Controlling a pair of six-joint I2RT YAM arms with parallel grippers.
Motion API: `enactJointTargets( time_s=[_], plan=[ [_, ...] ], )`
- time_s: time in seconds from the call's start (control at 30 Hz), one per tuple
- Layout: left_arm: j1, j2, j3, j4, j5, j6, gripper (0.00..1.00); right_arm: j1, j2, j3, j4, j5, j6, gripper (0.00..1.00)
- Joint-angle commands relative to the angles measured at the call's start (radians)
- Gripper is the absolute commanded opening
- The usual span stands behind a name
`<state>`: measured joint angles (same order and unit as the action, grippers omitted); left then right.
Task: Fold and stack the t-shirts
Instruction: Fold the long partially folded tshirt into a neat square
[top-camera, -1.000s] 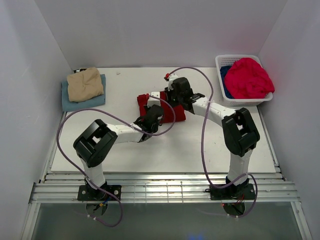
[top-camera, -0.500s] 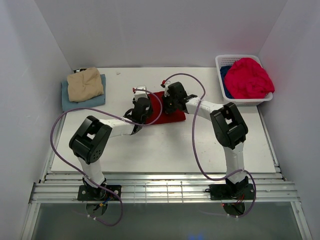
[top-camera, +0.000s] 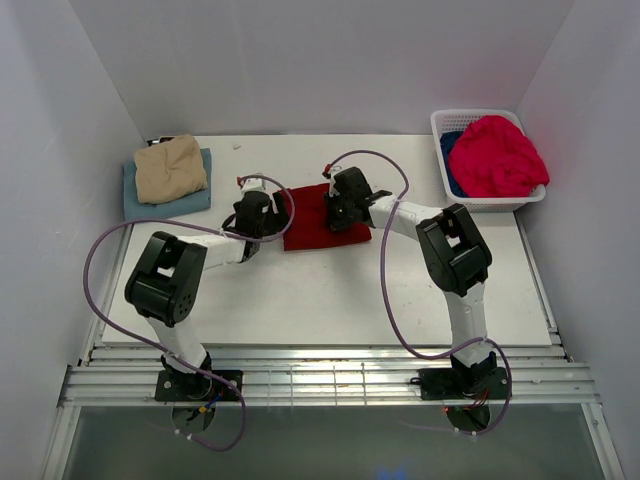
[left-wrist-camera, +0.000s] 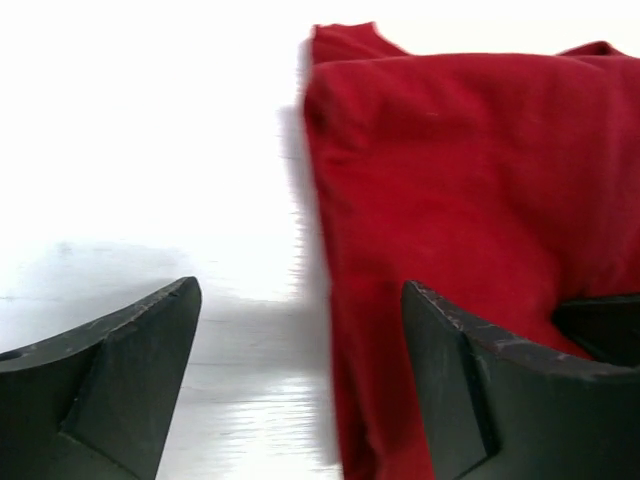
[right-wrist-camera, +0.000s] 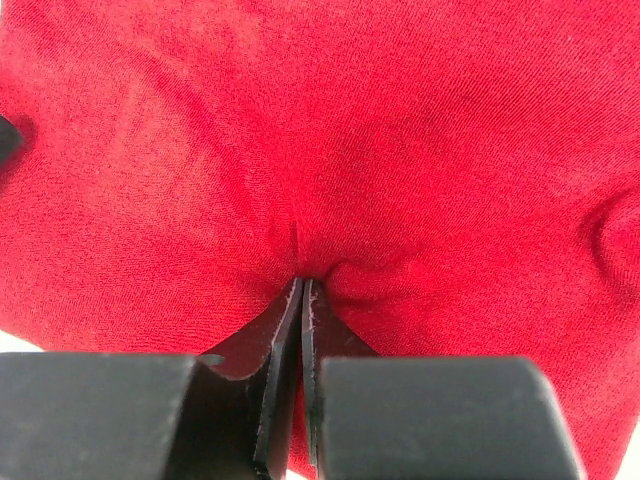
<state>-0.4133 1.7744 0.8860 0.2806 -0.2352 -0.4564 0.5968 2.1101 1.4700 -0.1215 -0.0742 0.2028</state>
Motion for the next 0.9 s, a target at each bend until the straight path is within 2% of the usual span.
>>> enactJointTargets(
  time_s=[0.0, 0.1, 0.33, 0.63, 0.87],
  plan=[
    [0.050, -0.059, -0.009, -0.040, 0.163, -0.040, 0.92, -0.002, -0.004, 0.015, -0.063, 0.045, 0.000, 0.08],
    [0.071, -0.015, 0.020, -0.080, 0.261, -0.060, 0.97, 0.000, -0.001, 0.015, -0.061, 0.045, 0.000, 0.08],
    [0.097, 0.089, 0.019, -0.023, 0.489, -0.139, 0.97, 0.000, -0.001, 0.006, -0.066, 0.056, 0.000, 0.08],
    [0.099, 0.194, -0.009, 0.075, 0.637, -0.217, 0.98, 0.000, -0.002, 0.003, -0.063, 0.062, 0.000, 0.08],
    [0.093, 0.249, -0.009, 0.144, 0.666, -0.269, 0.98, 0.000, 0.001, -0.017, -0.047, 0.045, 0.012, 0.08]
  ],
)
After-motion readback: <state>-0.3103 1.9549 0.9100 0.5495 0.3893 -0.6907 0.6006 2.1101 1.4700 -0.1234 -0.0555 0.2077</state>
